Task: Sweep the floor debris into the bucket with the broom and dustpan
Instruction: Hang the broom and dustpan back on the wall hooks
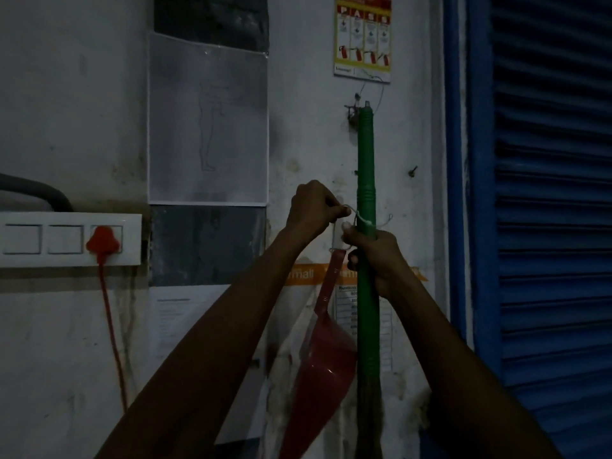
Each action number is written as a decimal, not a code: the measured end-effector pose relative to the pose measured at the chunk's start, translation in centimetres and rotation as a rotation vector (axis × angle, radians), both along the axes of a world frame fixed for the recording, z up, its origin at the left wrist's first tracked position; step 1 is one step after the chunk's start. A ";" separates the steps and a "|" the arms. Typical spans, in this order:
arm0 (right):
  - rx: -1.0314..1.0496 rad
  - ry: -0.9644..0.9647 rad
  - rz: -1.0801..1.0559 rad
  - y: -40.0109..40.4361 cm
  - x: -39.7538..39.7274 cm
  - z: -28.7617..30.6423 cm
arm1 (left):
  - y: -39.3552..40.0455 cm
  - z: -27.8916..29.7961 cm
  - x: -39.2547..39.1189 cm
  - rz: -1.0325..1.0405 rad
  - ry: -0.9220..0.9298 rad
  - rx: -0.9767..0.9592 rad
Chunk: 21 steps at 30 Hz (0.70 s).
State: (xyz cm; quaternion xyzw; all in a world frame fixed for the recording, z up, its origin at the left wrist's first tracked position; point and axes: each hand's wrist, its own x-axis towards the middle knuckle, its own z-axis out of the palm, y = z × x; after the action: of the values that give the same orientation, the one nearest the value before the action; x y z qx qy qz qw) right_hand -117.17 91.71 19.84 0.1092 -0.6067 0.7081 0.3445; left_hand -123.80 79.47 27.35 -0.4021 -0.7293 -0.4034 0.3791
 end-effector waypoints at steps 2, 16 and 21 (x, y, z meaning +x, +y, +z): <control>-0.025 0.003 -0.064 1.0 -0.5 0.7 | 0.4 0.2 -0.6 -0.024 -0.018 0.018; -0.154 0.052 -0.196 4.6 -4.3 5.6 | 3.8 2.5 -6.7 -0.254 -0.099 0.198; -0.160 0.064 -0.274 4.9 -5.7 8.4 | 5.3 5.3 -8.3 -0.309 -0.113 0.293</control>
State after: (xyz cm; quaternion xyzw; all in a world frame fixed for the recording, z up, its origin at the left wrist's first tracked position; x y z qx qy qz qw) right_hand -122.92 96.59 28.29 0.0202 -0.5465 0.6966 0.4644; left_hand -132.09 84.73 32.66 -0.4265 -0.6126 -0.5804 0.3256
